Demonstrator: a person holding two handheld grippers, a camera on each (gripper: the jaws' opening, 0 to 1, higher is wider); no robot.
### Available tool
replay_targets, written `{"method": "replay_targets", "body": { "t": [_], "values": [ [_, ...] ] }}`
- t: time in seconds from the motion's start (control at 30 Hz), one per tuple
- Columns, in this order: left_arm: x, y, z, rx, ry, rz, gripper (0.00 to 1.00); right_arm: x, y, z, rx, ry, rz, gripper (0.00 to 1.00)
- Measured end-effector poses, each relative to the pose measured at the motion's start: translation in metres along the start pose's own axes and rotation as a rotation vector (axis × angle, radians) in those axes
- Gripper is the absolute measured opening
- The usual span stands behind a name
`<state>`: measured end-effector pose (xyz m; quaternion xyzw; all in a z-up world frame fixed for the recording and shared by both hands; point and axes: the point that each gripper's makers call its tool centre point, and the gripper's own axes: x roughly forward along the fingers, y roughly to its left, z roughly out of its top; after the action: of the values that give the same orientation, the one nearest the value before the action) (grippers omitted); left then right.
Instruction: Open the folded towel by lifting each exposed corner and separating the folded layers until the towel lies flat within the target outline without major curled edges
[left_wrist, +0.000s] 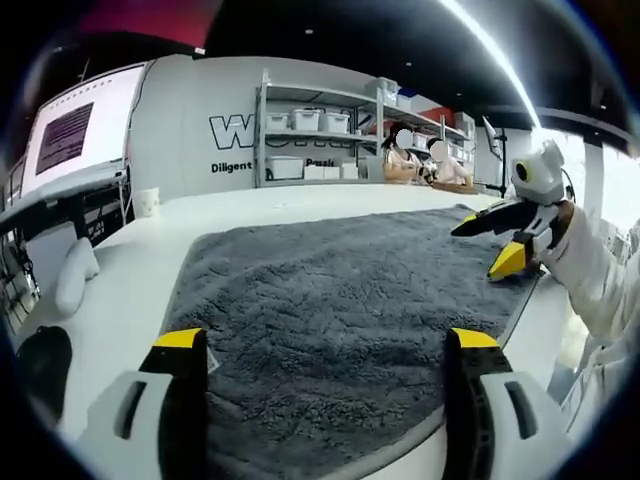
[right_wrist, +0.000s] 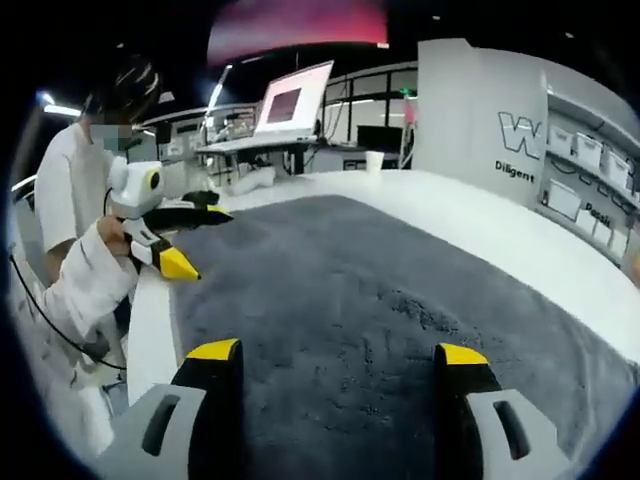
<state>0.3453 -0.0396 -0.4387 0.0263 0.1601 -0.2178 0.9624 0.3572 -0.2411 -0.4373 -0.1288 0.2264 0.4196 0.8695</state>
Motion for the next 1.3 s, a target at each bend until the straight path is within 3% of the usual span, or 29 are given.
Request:
{"method": "replay_targets", "body": {
  "t": [0.1, 0.3, 0.77, 1.3],
  "values": [
    [0.000, 0.000, 0.000, 0.001, -0.002, 0.000, 0.98, 0.001, 0.001, -0.011, -0.006, 0.039, -0.001, 0.74],
    [0.000, -0.001, 0.000, 0.001, -0.007, 0.002, 0.98, -0.003, 0.002, -0.011, 0.019, 0.002, 0.015, 0.72],
    [-0.001, -0.001, 0.000, 0.001, -0.009, 0.001, 0.98, -0.007, 0.005, -0.013, 0.023, 0.005, 0.018, 0.73],
    [-0.001, -0.001, 0.001, 0.001, -0.011, -0.001, 0.98, -0.011, 0.006, -0.012, 0.029, -0.071, -0.011, 0.76]
  ]
}}
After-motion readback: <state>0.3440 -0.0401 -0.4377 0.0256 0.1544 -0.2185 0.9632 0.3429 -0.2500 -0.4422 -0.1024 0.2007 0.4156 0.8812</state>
